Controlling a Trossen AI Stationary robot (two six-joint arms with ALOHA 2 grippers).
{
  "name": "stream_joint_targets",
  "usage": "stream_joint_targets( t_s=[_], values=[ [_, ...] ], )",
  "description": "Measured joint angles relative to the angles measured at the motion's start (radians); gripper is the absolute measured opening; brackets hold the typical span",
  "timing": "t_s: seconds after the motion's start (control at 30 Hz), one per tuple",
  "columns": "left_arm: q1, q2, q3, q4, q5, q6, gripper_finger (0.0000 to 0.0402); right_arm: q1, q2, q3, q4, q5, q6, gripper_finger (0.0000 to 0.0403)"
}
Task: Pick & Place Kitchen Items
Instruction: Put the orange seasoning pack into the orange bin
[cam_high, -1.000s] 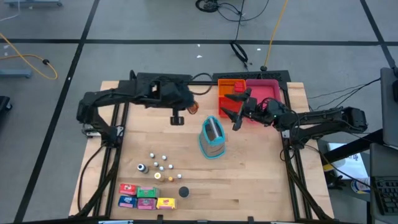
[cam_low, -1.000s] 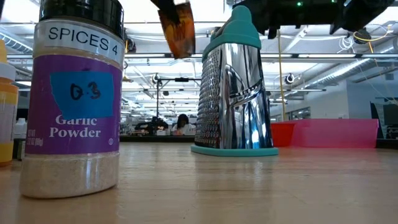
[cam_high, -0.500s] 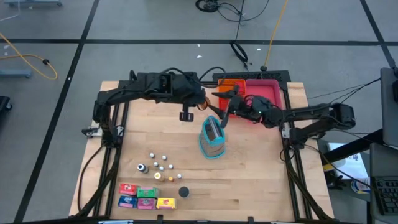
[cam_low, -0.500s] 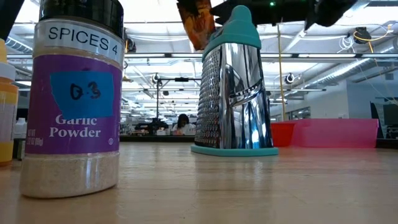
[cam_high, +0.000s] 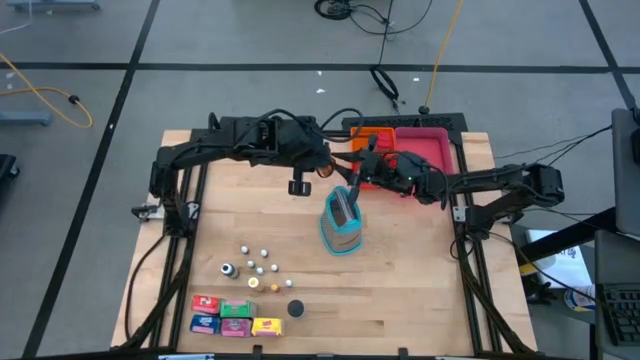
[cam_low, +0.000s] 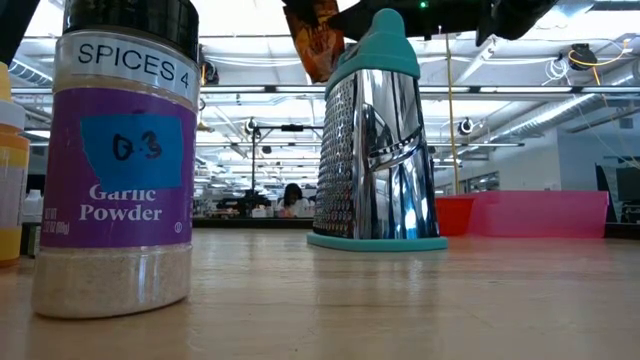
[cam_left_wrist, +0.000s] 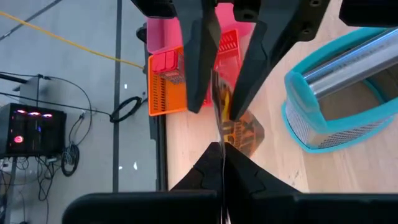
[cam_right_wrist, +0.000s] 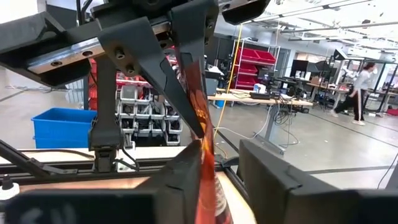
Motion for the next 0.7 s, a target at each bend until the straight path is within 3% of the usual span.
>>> stream_joint_targets(
  t_s=[0.17,0.7],
  values=[
    [0.0,0.0,0.0,0.0,0.0,-0.017,0.0,0.0,0.0,0.0,-0.008,0.0,-0.028,0.0009],
    [0.0,-0.004,0.0,-0.053,-0.046,-0.057,0.002,-0.012,-0.004,0.0,-0.021,0.029,-0.03,0.0001]
  ],
)
